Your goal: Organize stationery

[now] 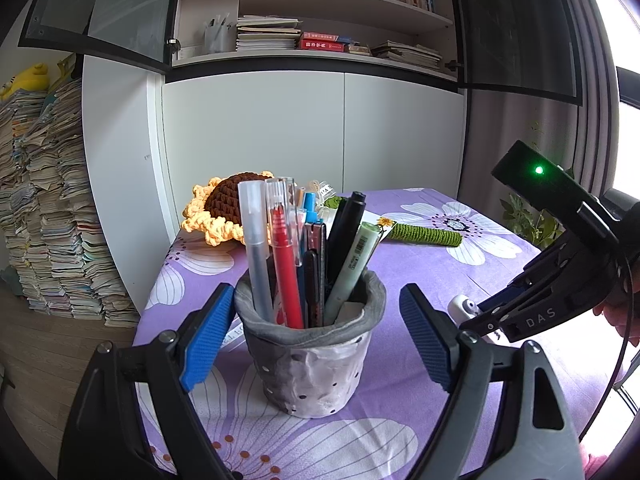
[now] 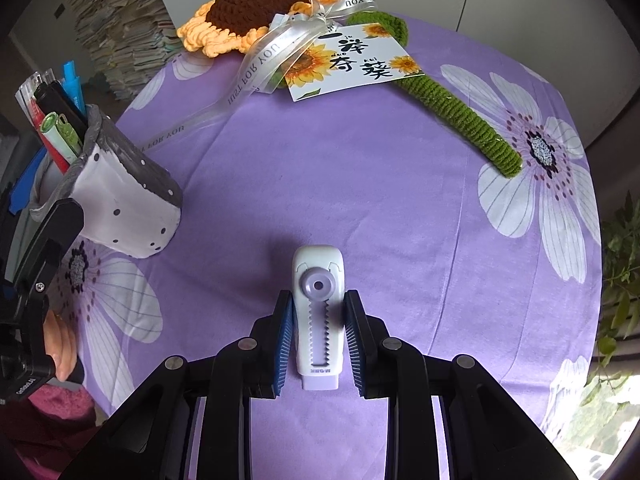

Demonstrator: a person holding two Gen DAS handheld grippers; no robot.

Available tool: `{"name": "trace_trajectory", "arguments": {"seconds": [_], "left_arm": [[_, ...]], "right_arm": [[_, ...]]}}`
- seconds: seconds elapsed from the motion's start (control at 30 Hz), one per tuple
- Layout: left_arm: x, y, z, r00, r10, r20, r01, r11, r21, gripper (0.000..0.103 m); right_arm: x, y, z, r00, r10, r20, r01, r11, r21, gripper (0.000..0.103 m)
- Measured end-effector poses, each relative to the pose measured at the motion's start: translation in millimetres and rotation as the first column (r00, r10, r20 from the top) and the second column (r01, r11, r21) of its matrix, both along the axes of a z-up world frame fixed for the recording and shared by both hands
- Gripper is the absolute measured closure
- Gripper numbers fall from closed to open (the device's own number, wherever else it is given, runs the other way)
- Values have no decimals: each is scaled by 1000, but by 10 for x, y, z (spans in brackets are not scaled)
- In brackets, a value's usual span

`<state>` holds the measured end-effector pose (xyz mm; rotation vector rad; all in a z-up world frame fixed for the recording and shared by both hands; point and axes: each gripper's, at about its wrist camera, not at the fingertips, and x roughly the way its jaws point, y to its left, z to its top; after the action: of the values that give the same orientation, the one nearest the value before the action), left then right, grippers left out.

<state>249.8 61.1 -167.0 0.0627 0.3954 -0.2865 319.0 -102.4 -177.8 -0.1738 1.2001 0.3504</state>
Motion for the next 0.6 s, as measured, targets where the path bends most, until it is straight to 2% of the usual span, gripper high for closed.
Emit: {"name": "trace_trajectory", "arguments": {"seconds": [0.4, 0.6], "left_arm": [[-1, 0, 0, 1000, 0, 0, 0, 1000, 0, 20], [-1, -3, 6, 1000, 0, 2, 0, 1000, 0, 20]], "right_arm": [[-100, 178, -107, 996, 81, -41, -83, 995, -47, 76], [-71, 184, -52, 996, 70, -45, -73, 996, -46, 74]]}}
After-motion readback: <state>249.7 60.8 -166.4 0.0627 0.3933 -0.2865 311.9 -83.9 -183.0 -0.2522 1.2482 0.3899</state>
